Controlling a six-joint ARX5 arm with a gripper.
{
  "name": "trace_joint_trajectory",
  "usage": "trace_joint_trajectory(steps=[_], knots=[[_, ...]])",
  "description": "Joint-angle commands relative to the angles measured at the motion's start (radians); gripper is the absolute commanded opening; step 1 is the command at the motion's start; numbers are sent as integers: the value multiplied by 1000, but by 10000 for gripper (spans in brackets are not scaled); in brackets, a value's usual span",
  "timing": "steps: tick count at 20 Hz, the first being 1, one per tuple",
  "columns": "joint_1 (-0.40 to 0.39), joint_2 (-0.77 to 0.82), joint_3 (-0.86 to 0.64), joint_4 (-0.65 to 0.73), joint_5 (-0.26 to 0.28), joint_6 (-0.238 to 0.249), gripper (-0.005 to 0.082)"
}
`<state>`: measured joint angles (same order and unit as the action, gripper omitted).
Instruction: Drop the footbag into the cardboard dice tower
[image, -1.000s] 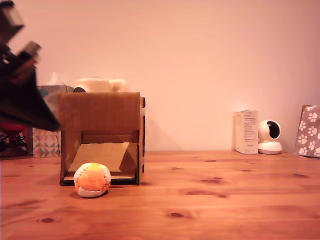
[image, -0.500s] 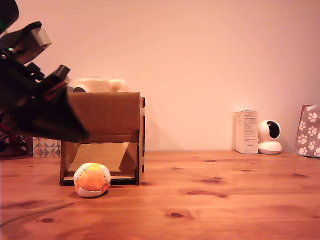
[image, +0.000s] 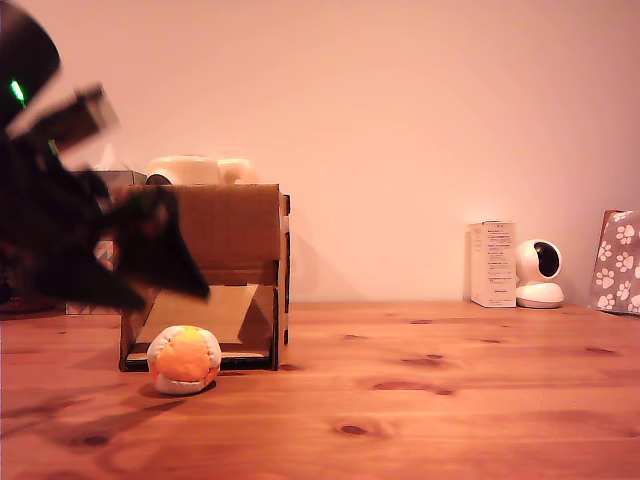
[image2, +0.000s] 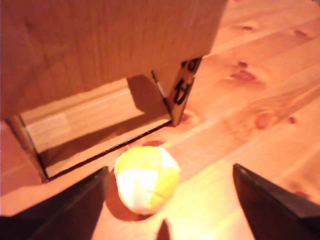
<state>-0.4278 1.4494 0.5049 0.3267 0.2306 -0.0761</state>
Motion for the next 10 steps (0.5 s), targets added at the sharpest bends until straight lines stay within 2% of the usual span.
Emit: trace_joint_trajectory(steps=[1, 5, 10], knots=[[-2, 48, -8, 50, -5, 9, 760], [-2, 163, -7, 179, -15, 35, 760], [-2, 266, -7, 265, -23, 36, 756]])
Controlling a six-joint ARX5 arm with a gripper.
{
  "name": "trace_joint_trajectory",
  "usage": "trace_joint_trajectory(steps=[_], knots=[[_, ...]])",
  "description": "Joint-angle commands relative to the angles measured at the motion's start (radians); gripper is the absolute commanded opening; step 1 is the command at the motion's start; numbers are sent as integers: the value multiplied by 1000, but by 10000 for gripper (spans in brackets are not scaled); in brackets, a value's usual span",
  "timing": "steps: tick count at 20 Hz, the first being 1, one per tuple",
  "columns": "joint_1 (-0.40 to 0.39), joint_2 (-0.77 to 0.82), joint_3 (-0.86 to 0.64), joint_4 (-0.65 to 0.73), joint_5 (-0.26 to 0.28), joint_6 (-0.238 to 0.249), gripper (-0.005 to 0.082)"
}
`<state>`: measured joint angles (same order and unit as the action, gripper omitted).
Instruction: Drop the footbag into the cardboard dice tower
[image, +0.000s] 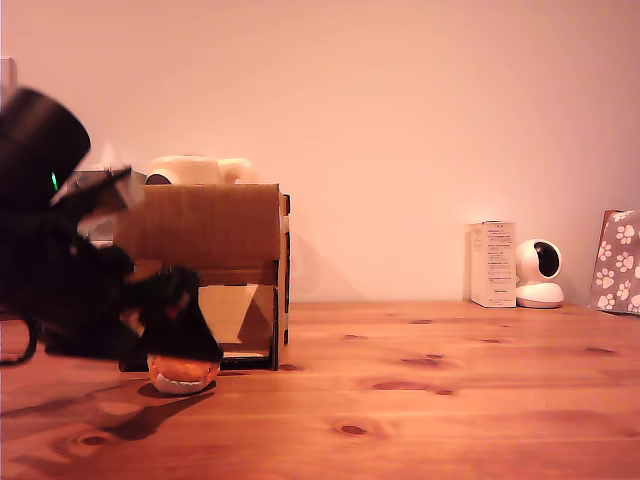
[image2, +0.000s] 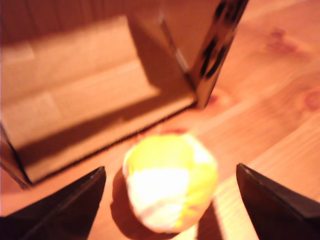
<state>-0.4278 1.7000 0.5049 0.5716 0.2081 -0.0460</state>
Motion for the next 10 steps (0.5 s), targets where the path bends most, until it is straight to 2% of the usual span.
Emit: trace_joint_trajectory(steps=[1, 2, 4, 5, 6, 10], knots=[[-2, 23, -7, 29, 0, 6, 710], [-2, 24, -7, 35, 0, 6, 613], [-2, 24, -7, 58, -1, 6, 262], [-2, 24, -7, 65, -1, 6, 123], [-2, 24, -7, 65, 0, 13, 52], [-3, -21, -7, -21, 19, -1, 43]])
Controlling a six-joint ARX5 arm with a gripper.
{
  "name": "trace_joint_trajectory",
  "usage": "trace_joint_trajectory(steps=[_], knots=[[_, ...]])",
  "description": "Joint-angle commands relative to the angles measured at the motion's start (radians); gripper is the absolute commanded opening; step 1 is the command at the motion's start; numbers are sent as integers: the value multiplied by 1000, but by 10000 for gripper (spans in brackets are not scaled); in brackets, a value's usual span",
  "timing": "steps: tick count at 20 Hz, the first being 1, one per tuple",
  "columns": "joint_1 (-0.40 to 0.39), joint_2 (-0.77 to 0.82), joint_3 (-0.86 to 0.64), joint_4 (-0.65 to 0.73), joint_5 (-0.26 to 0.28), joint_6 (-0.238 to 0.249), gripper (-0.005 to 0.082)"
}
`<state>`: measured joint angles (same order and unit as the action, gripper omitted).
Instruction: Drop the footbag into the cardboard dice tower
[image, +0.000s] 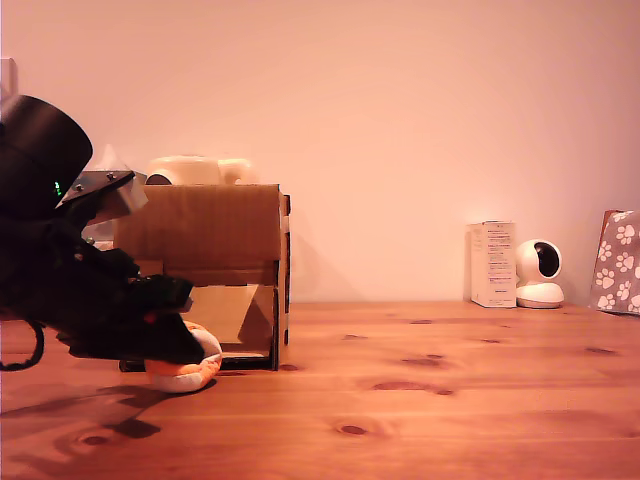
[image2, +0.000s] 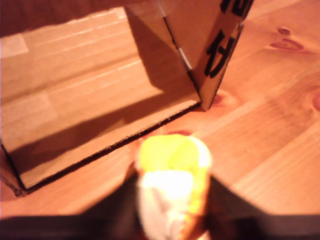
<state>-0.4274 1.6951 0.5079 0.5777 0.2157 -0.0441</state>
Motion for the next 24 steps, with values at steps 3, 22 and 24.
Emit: trace_joint_trajectory(steps=[3, 22, 24], knots=[[-5, -111, -10, -132, 31, -42, 43], [-37, -685, -6, -189, -23, -7, 43], [-32, -651, 34, -177, -44, 9, 43]])
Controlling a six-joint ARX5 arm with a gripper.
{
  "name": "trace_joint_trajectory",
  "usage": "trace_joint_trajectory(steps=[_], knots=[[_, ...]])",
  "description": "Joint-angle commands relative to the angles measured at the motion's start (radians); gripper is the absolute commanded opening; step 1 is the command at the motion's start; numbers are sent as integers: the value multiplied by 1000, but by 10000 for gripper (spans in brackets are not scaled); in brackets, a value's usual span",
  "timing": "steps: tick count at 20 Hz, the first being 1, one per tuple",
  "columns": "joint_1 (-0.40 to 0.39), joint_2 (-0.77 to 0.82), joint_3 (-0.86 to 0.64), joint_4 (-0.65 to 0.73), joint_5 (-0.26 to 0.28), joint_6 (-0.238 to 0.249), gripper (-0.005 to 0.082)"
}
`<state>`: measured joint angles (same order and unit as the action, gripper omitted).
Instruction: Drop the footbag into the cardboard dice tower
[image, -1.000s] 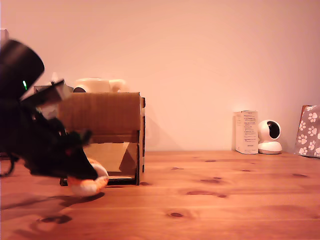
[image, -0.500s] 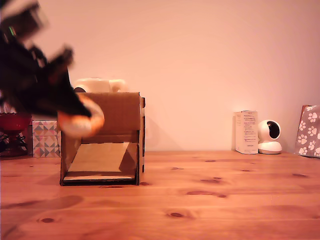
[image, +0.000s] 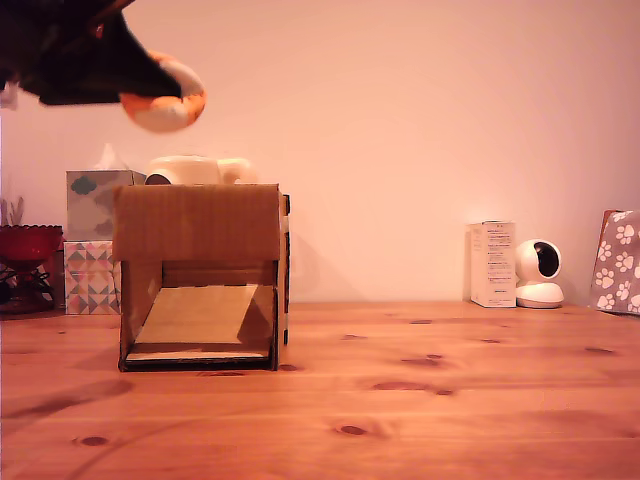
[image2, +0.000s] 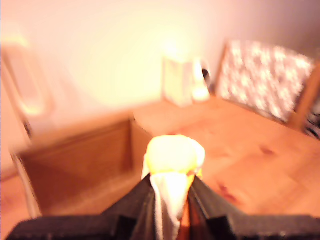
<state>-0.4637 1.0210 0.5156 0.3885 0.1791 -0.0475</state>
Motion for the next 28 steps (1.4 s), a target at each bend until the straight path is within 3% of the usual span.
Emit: trace_joint_trajectory(steps=[1, 5, 9, 11, 17, 19, 20, 21, 23, 24, 28], knots=[[13, 47, 59, -3, -8, 21, 43], [48, 172, 232, -112, -5, 30, 44], [100, 346, 476, -365, 0, 31, 44], [118, 422, 572, -446, 8, 59, 44], [135, 506, 664, -500, 11, 83, 44], [135, 506, 665, -501, 10, 113, 44], [143, 506, 665, -501, 10, 127, 71], [152, 505, 665, -502, 10, 127, 187], [159, 504, 665, -509, 10, 126, 566], [163, 503, 665, -516, 5, 126, 691], [169, 495, 665, -547, -27, 127, 710]])
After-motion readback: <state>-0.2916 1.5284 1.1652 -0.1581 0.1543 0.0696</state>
